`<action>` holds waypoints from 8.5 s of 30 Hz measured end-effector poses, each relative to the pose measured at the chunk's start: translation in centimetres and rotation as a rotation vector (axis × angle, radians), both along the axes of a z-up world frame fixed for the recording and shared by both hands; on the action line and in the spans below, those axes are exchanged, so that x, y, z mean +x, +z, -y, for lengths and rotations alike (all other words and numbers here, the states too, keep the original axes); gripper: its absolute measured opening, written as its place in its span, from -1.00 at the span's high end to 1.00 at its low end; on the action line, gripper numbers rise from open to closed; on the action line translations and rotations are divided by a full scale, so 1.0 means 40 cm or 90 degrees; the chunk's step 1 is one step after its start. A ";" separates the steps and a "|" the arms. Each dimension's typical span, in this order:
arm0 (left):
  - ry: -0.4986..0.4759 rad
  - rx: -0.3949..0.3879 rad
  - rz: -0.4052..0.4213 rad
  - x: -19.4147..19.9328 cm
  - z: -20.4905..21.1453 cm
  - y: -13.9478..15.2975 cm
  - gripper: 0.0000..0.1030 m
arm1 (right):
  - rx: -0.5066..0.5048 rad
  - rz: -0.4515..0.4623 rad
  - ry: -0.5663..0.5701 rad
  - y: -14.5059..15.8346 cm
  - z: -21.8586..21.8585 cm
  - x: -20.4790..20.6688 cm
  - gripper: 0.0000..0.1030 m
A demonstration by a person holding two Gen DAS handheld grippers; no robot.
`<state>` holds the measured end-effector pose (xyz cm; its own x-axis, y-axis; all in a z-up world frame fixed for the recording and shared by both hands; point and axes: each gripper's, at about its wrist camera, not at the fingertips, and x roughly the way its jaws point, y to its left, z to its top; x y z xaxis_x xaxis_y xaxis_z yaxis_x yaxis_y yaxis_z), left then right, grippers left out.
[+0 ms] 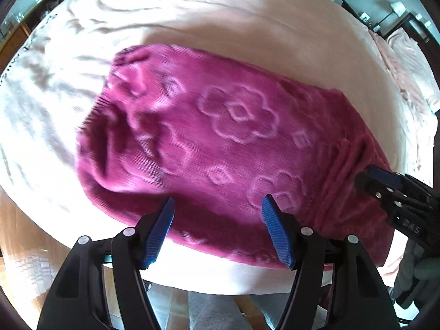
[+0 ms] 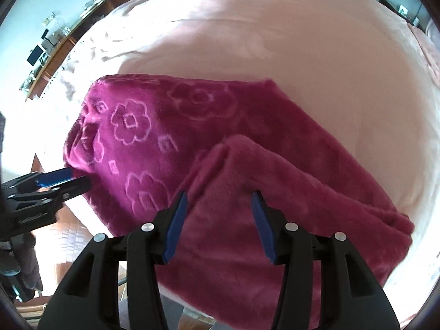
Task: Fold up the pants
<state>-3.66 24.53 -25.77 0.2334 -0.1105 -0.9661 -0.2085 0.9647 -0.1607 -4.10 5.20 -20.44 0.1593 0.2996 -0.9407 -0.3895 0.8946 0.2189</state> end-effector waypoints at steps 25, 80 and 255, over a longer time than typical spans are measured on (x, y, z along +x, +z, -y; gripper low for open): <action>0.014 0.021 0.014 0.085 -0.244 -0.010 -0.29 | -0.064 -0.001 -0.040 -0.056 -0.110 -0.006 -0.32; 0.033 -0.062 0.105 0.116 -0.136 0.126 0.40 | 0.032 0.072 -0.177 0.151 0.370 -0.116 -0.32; -0.427 -0.014 0.061 -0.112 0.853 -0.043 -0.41 | 0.146 0.005 -0.098 0.051 0.590 -0.135 -0.35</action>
